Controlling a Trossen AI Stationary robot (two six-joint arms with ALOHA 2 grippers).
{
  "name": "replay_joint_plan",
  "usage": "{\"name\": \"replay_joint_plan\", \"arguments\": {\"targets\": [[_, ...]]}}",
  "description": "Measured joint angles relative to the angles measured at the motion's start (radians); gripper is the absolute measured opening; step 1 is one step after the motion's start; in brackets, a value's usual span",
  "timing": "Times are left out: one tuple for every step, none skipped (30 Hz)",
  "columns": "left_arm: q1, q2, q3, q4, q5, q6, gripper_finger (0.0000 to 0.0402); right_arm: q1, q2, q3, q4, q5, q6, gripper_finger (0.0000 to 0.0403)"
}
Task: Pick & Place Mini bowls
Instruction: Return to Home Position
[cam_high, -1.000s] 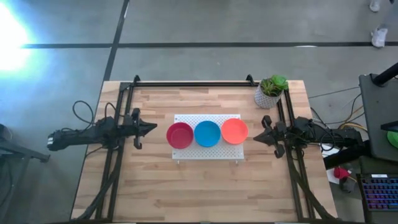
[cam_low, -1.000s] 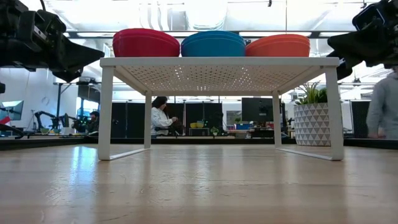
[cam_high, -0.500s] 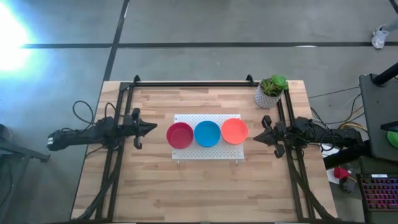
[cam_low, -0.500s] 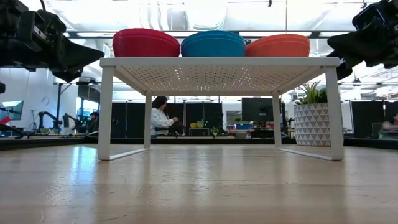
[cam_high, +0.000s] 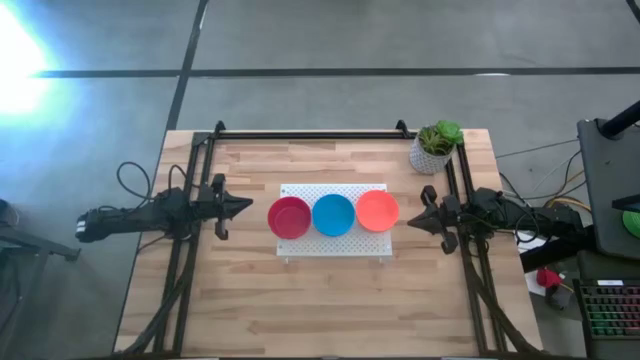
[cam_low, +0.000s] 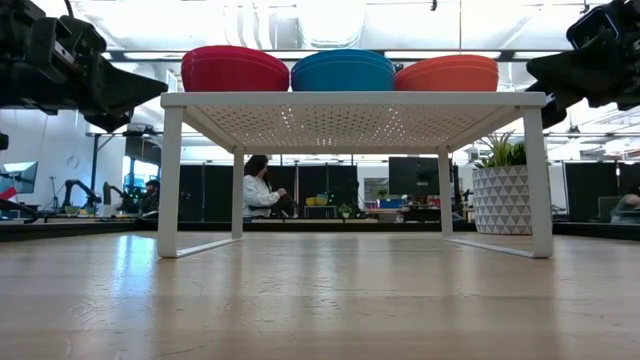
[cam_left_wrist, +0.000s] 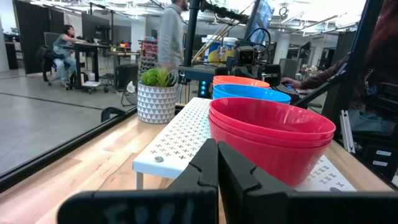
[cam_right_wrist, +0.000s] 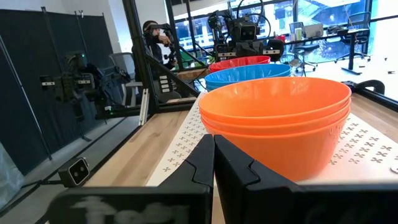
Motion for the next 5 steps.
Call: {"name": "replay_joint_plan", "arguments": {"targets": [[0.000, 0.000, 0.000, 0.000, 0.000, 0.000, 0.0000, 0.000, 0.000, 0.000, 0.000, 0.000, 0.000, 0.0008], [0.000, 0.000, 0.000, 0.000, 0.000, 0.000, 0.0000, 0.000, 0.000, 0.000, 0.000, 0.000, 0.000, 0.0008], [0.000, 0.000, 0.000, 0.000, 0.000, 0.000, 0.0000, 0.000, 0.000, 0.000, 0.000, 0.000, 0.000, 0.0008], [0.000, 0.000, 0.000, 0.000, 0.000, 0.000, 0.0000, 0.000, 0.000, 0.000, 0.000, 0.000, 0.000, 0.0008], [0.000, 0.000, 0.000, 0.000, 0.000, 0.000, 0.0000, 0.000, 0.000, 0.000, 0.000, 0.000, 0.000, 0.0008]]}}
